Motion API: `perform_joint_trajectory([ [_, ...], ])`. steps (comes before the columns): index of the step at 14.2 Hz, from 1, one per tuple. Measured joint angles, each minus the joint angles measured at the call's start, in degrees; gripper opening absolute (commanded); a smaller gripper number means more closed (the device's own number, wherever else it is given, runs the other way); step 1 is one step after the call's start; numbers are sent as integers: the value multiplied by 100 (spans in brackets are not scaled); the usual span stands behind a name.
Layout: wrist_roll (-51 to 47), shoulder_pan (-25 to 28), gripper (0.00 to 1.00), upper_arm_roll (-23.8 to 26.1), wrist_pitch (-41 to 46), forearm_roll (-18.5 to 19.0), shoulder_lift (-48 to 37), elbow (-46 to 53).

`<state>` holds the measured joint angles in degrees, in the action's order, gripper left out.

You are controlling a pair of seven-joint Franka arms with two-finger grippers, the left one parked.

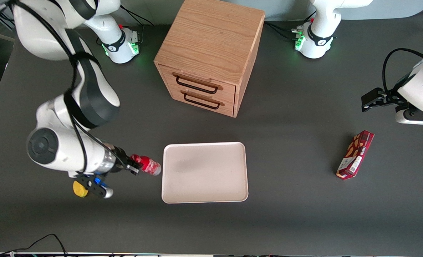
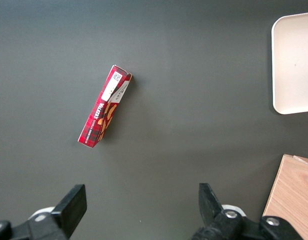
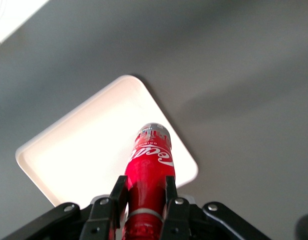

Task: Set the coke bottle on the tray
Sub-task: 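Lift the bottle and carry it over the white tray's edge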

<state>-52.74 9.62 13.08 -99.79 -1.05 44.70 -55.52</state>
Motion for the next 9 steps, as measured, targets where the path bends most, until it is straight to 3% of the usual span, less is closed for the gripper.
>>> perform_joint_trajectory([
  [4,-462,158,0,0,-729,29,580,189],
  [9,-815,318,0,2,-1057,536,937,239],
])
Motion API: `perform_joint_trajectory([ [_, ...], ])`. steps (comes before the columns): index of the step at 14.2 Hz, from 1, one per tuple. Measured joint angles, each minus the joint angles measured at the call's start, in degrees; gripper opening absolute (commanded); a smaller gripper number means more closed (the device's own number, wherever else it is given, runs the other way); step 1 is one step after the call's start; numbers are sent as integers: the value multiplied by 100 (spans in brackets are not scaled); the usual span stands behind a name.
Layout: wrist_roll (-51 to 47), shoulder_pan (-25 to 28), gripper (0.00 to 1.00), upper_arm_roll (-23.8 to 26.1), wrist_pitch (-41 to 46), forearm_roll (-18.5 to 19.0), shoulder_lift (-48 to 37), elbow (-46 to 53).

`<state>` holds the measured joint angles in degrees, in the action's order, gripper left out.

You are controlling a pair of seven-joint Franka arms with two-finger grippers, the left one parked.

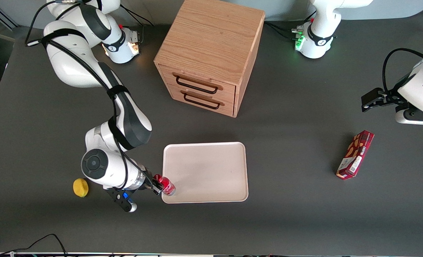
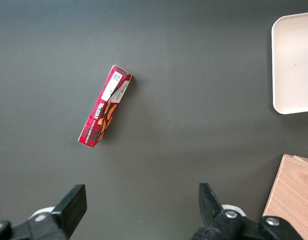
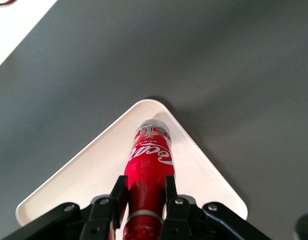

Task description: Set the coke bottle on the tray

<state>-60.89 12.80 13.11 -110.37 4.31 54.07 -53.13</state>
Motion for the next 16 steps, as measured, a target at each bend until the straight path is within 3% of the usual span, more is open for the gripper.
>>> perform_joint_trajectory([
  [1,-8,6,5,0,-36,24,53,0],
  [2,-8,5,77,0,-91,33,94,1],
  [3,-8,4,100,-1,-115,36,111,16],
  [7,-8,-19,100,62,5,165,107,159],
  [10,210,-181,100,342,765,398,-146,397],
  [14,1331,-713,100,760,2528,467,-1506,437],
  [16,1985,-975,100,766,2962,467,-2467,-92],
])
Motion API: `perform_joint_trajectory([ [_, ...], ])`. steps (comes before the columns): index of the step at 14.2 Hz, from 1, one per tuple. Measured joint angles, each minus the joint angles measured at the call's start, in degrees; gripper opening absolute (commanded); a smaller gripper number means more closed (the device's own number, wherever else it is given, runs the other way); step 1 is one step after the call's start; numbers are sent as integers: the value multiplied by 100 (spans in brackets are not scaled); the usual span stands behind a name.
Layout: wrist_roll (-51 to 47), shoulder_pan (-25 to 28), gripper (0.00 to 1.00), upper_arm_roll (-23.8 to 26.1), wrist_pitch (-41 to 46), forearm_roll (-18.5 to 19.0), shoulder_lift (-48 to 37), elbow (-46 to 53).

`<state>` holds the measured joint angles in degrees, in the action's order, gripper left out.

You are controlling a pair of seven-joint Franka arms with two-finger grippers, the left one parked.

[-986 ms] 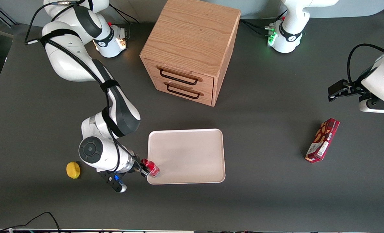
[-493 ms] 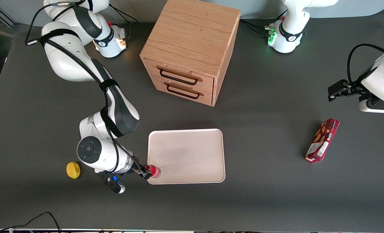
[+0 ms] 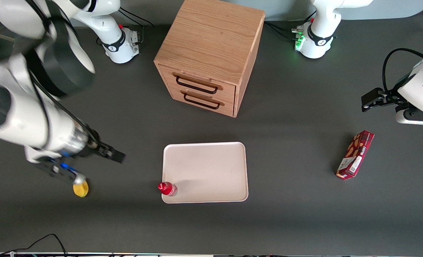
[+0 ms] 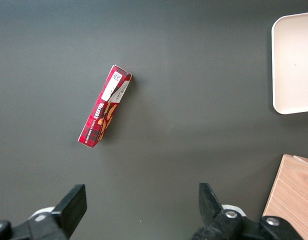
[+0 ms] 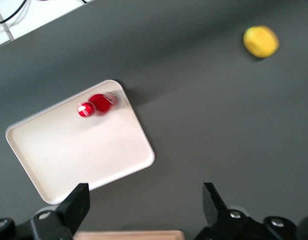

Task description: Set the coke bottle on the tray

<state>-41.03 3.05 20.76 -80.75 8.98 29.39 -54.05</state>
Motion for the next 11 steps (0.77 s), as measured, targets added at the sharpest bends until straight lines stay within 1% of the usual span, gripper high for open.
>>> perform_joint_trajectory([
  [1,314,-121,100,-32,87,-12,-517,-445],
  [2,624,-207,100,-157,113,-101,-1052,-964],
  [3,970,-241,100,-424,115,-308,-1590,-1513],
  [4,1377,-258,100,-799,105,-525,-2133,-2098],
  [5,1754,-295,100,-1130,61,-656,-2611,-2658],
  [7,2293,-387,100,-1581,-248,-785,-3467,-3842],
  [9,2420,-398,100,-1719,-659,-820,-4113,-4880],
  [11,2397,-357,100,-1705,-827,-910,-4405,-5312],
])
